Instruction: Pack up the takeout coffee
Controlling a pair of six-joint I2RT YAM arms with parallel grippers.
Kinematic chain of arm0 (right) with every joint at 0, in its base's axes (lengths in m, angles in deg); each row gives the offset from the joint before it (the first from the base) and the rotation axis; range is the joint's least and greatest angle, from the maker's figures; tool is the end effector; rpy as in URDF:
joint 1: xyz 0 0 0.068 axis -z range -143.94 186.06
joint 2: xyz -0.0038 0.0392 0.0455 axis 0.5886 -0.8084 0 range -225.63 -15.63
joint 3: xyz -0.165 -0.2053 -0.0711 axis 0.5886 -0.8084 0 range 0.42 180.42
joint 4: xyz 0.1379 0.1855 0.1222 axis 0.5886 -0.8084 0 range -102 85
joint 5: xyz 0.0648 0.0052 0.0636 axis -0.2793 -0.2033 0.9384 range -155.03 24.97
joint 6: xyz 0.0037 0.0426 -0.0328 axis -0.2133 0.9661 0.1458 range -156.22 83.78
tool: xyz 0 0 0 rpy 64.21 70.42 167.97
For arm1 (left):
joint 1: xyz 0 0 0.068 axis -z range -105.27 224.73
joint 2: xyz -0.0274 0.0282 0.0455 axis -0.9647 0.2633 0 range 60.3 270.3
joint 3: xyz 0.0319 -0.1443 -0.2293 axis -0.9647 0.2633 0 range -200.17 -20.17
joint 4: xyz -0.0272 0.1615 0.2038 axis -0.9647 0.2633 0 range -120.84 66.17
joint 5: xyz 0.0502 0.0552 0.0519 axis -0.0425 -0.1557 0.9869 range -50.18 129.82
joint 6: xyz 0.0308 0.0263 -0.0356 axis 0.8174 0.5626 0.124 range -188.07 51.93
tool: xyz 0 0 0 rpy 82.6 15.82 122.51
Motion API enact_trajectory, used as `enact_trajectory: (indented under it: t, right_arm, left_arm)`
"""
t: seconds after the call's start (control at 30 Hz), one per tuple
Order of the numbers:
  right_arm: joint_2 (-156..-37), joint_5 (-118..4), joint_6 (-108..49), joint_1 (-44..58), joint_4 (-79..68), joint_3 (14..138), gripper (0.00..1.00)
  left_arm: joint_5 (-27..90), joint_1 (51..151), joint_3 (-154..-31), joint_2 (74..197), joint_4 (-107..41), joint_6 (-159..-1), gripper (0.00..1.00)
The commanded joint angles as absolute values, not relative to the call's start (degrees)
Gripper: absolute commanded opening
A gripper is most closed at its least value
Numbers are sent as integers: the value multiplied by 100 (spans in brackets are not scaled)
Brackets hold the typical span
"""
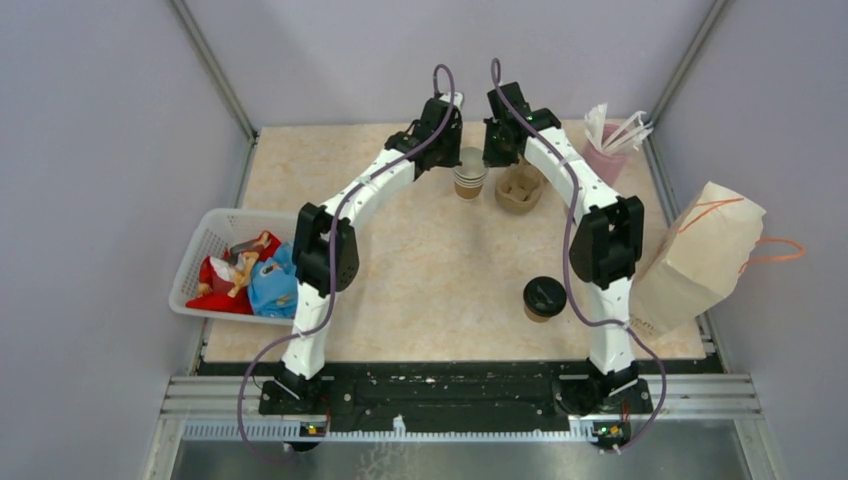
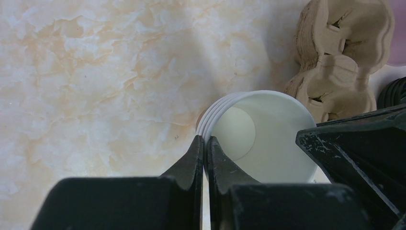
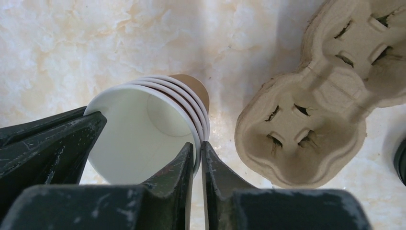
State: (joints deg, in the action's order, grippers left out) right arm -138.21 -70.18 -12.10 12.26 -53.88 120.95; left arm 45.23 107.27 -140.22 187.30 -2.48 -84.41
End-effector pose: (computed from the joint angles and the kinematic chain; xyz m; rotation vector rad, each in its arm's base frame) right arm 0.4388 0.1900 0.3022 0.0462 2.4714 0.2544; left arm 0.4389 -0.2761 0.2910 0.2579 2.1942 -0.3776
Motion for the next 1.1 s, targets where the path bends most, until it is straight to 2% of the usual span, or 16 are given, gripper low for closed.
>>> enact_trajectory:
  t: [0.0, 0.07, 0.4, 0.7, 0.83, 1.07]
  right_arm:
    - [-13953, -7217, -1273, 1122, -5587, 12577, 14]
    - [-13967, -7262, -1296, 1120, -5680, 12617, 20]
    - [-14172, -7514, -1533, 1032, -6038, 12968, 19]
    - [-14229, -7546, -1614, 1021, -6122, 13149, 25]
    - [-14227, -7563, -1678, 1013, -6164, 13278, 24]
    - [-14253, -7386, -1615, 1004, -6092, 13215, 16]
  left_arm:
    - [4553, 10831, -14363, 18628, -381, -8367, 0]
    - [4578, 10850, -14407, 18667, -331, -8355, 0]
    - [4729, 10893, -14505, 18764, -162, -8244, 0]
    - [4763, 10905, -14531, 18834, -64, -8197, 0]
    - [4740, 10915, -14542, 18876, -31, -8191, 0]
    - [4721, 10912, -14607, 18904, -26, -8224, 0]
